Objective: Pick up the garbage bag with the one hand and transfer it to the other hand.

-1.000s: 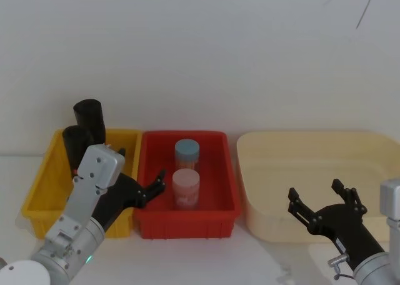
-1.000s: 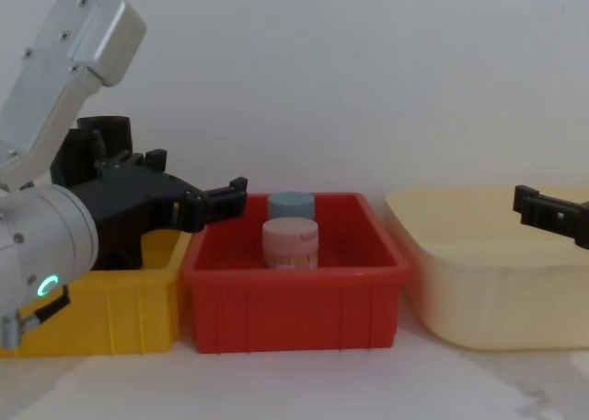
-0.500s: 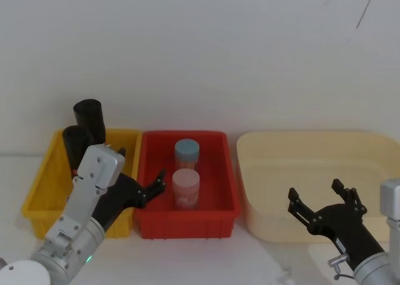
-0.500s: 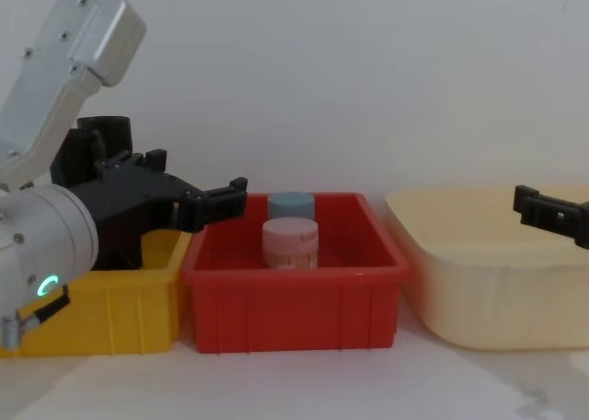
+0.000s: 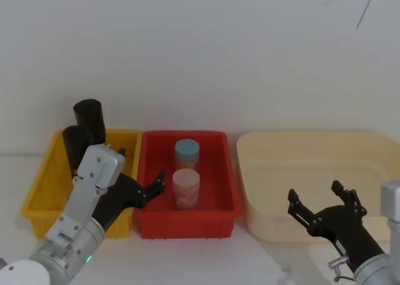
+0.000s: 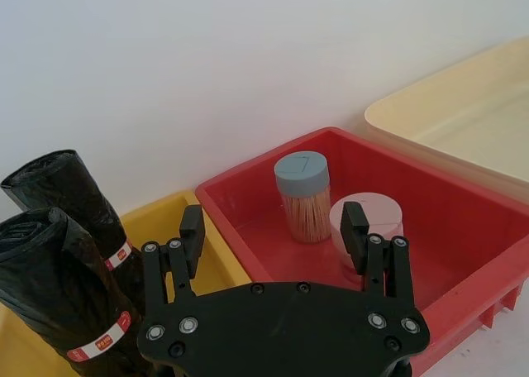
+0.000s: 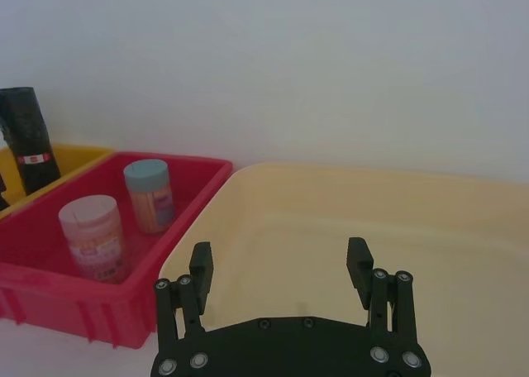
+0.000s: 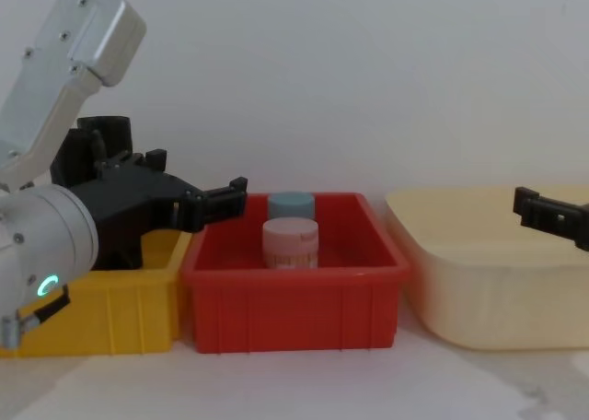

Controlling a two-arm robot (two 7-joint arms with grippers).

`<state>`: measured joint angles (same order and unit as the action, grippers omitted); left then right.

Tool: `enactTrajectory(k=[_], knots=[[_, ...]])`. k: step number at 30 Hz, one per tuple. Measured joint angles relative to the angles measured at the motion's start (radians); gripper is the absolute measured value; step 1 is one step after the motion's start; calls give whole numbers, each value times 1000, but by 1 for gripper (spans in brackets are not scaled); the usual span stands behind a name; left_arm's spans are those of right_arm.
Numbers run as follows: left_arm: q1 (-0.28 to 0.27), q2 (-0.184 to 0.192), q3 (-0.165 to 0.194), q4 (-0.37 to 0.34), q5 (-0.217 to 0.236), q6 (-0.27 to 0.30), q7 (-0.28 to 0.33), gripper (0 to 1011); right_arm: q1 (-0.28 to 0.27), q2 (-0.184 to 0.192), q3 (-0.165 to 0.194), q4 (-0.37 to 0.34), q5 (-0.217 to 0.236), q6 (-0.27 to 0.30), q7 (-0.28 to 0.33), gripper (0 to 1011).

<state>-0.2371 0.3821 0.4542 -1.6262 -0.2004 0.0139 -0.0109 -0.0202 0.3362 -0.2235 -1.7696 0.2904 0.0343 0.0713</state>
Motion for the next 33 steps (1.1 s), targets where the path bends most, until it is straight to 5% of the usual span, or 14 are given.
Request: enactTrajectory(k=[18, 33], knots=[[0, 0, 0, 0, 0, 0, 0, 1001, -90, 40, 13, -90, 20, 17, 60, 999], [0, 0, 0, 0, 0, 0, 0, 1001, -61, 95, -30, -119, 9, 10, 192, 999]])
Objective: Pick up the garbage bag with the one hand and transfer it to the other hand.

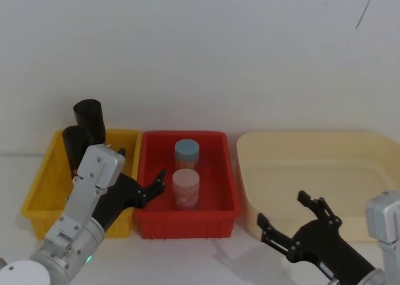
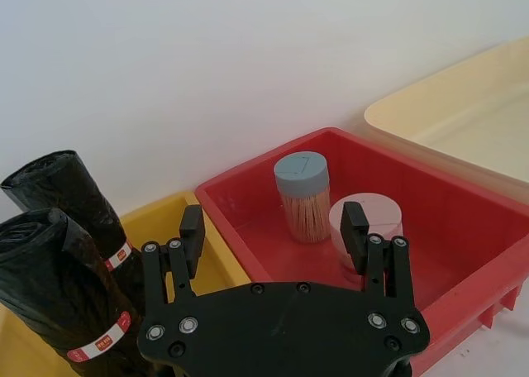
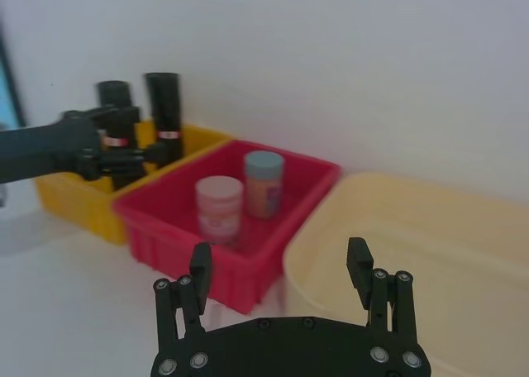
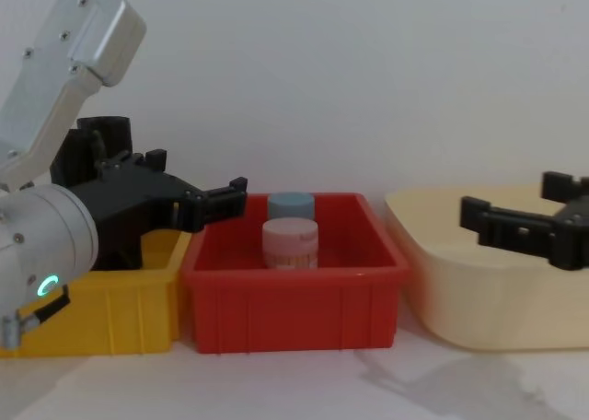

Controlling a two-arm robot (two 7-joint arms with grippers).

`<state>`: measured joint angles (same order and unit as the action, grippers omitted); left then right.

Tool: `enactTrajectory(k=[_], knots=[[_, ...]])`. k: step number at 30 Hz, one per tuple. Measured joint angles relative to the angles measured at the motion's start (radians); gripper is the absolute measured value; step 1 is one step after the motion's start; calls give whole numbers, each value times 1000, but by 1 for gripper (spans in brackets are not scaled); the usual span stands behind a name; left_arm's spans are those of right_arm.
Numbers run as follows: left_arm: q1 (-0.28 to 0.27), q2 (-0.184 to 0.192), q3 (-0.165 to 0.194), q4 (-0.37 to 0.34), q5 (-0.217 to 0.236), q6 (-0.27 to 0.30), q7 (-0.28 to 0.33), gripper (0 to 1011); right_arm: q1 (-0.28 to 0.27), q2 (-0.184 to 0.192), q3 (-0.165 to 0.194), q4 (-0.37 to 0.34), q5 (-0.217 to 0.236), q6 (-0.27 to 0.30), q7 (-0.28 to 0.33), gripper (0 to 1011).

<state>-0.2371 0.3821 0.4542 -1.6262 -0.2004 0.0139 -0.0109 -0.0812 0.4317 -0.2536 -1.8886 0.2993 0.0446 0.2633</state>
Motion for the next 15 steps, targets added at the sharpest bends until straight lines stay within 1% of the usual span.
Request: enactTrajectory(k=[6, 7, 10, 13, 14, 15], knots=[[0, 0, 0, 0, 0, 0, 0, 1001, 39, 11, -29, 15, -8, 1, 51, 999], [0, 0, 0, 0, 0, 0, 0, 1001, 56, 13, -41, 23, -12, 3, 64, 999], [0, 0, 0, 0, 0, 0, 0, 1001, 80, 14, -57, 38, -16, 8, 82, 999], [0, 0, 0, 0, 0, 0, 0, 1001, 121, 13, -83, 64, -24, 20, 109, 999], [0, 0, 0, 0, 0, 0, 0, 1001, 126, 12, -86, 68, -26, 23, 114, 999], [0, 0, 0, 0, 0, 0, 0, 1001, 149, 9, -100, 84, -30, 28, 125, 999]])
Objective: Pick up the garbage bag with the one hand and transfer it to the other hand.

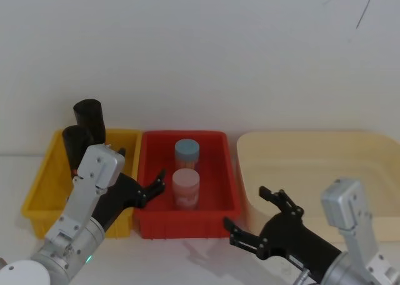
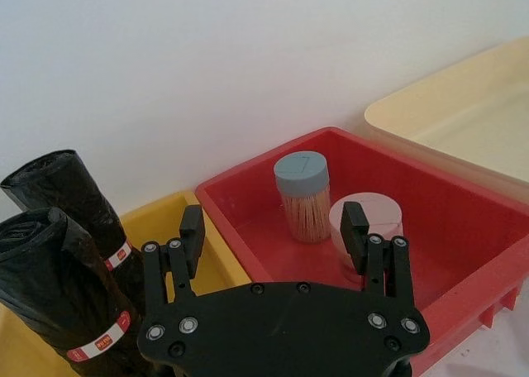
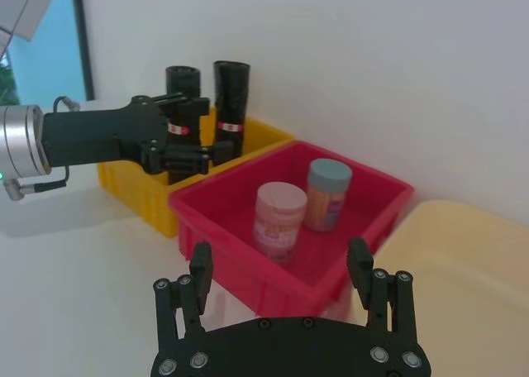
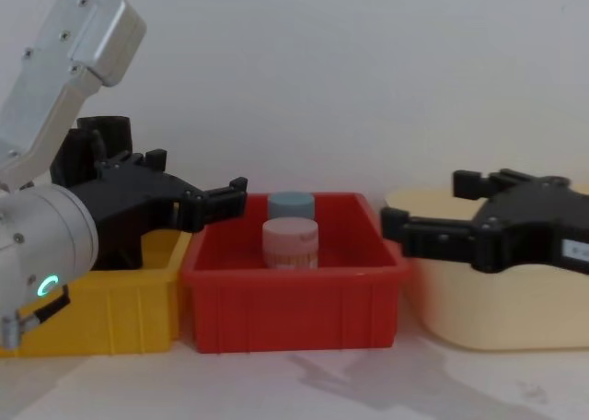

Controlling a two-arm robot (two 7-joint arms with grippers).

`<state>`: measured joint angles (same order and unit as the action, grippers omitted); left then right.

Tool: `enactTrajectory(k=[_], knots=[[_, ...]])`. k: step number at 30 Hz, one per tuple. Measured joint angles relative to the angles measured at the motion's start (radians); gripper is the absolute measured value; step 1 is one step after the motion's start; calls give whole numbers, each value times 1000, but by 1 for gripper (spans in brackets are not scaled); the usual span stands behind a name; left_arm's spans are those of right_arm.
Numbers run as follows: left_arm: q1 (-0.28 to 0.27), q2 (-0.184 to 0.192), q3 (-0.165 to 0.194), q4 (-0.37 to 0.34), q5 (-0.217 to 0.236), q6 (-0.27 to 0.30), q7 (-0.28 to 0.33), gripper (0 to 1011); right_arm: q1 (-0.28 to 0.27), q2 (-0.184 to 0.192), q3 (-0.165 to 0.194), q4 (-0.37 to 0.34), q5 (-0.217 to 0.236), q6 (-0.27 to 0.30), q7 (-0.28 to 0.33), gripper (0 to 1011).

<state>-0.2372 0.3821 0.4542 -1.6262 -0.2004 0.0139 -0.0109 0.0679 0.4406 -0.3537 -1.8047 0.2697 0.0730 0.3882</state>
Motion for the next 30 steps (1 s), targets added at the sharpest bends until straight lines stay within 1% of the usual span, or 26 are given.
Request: enactTrajectory(k=[1, 3, 4, 5, 7, 8, 10, 11, 14, 15, 18, 28, 30], knots=[[0, 0, 0, 0, 0, 0, 0, 1001, 0, 0, 0, 0, 0, 0, 0, 999], [0, 0, 0, 0, 0, 0, 0, 1001, 35, -7, -20, 25, -6, 10, 17, 999], [0, 0, 0, 0, 0, 0, 0, 1001, 35, -7, -20, 25, -6, 10, 17, 999], [0, 0, 0, 0, 0, 0, 0, 1001, 54, -12, -29, 39, -9, 15, 22, 999], [0, 0, 0, 0, 0, 0, 0, 1001, 73, -18, -38, 53, -12, 21, 28, 999], [0, 0, 0, 0, 0, 0, 0, 1001, 93, -25, -47, 69, -16, 26, 32, 999], [0, 0, 0, 0, 0, 0, 0, 1001, 112, -33, -57, 84, -19, 31, 36, 999], [0, 0, 0, 0, 0, 0, 0, 1001, 130, -40, -66, 98, -22, 35, 39, 999], [0, 0, 0, 0, 0, 0, 0, 1001, 158, -53, -80, 120, -27, 40, 43, 999], [0, 0, 0, 0, 0, 0, 0, 1001, 177, -61, -89, 133, -31, 43, 46, 999], [0, 0, 0, 0, 0, 0, 0, 1001, 209, -77, -106, 162, -37, 47, 51, 999], [0, 0, 0, 0, 0, 0, 0, 1002, 291, -123, -150, 246, -43, 73, 62, 999], [0, 0, 0, 0, 0, 0, 0, 1001, 301, -129, -155, 258, -43, 76, 62, 999]])
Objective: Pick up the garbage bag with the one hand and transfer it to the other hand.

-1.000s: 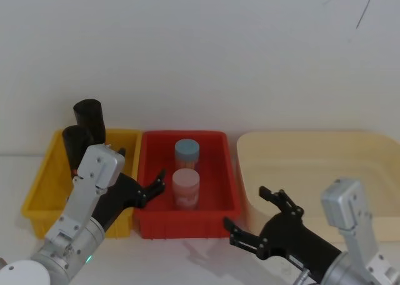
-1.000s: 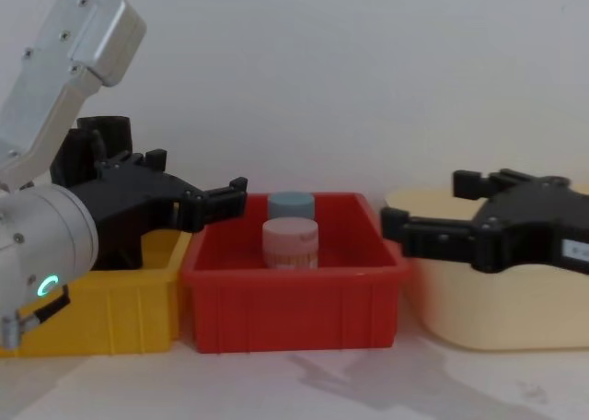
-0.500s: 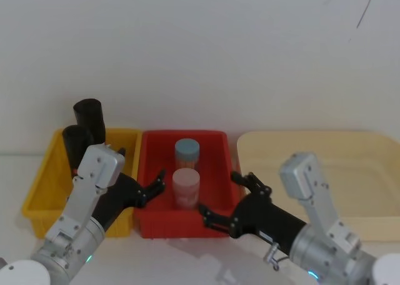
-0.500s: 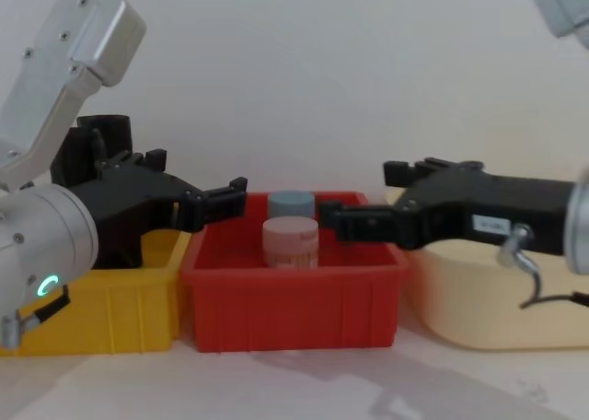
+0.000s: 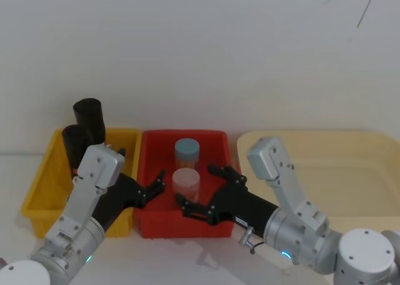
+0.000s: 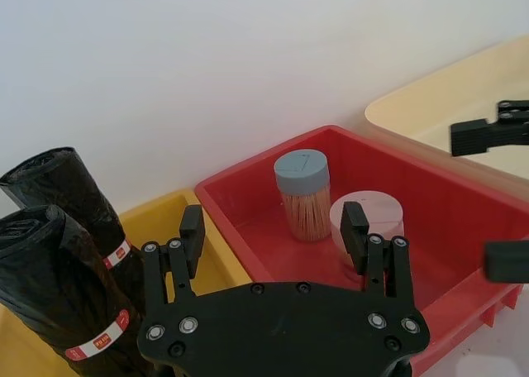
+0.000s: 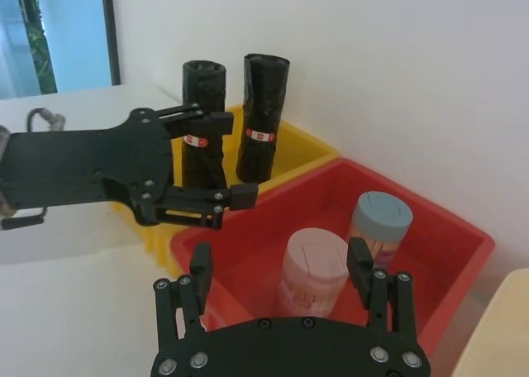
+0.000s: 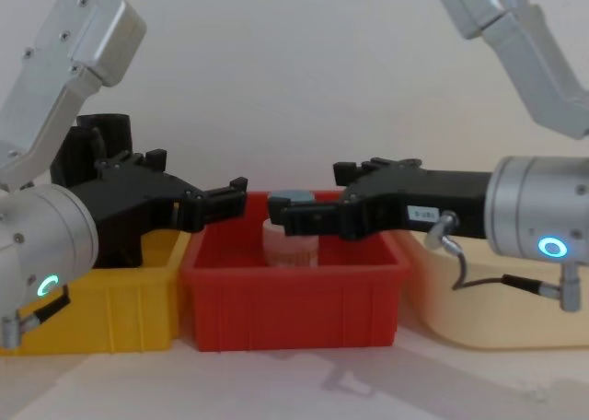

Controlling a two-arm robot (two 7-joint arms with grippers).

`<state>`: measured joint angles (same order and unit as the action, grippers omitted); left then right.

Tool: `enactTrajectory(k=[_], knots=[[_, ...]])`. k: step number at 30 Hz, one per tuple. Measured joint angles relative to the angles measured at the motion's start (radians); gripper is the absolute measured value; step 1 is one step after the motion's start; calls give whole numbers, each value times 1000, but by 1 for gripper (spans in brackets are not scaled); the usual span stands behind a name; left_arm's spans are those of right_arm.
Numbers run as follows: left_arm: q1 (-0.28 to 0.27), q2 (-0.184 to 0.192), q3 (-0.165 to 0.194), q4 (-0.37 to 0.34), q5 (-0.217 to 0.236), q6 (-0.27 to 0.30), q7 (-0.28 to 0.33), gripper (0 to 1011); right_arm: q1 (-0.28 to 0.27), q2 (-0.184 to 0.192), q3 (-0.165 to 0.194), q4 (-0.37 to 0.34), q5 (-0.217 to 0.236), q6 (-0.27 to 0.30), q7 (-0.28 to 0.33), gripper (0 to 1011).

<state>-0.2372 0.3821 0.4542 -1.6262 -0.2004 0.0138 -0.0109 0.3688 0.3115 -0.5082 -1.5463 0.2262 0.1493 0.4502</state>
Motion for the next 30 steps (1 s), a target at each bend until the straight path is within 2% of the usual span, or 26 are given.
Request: enactTrajectory(k=[10, 30], knots=[[0, 0, 0, 0, 0, 0, 0, 1001, 55, -38, -22, 69, -16, 19, -18, 999], [0, 0, 0, 0, 0, 0, 0, 1001, 142, -98, -63, 198, -100, 55, -73, 999]])
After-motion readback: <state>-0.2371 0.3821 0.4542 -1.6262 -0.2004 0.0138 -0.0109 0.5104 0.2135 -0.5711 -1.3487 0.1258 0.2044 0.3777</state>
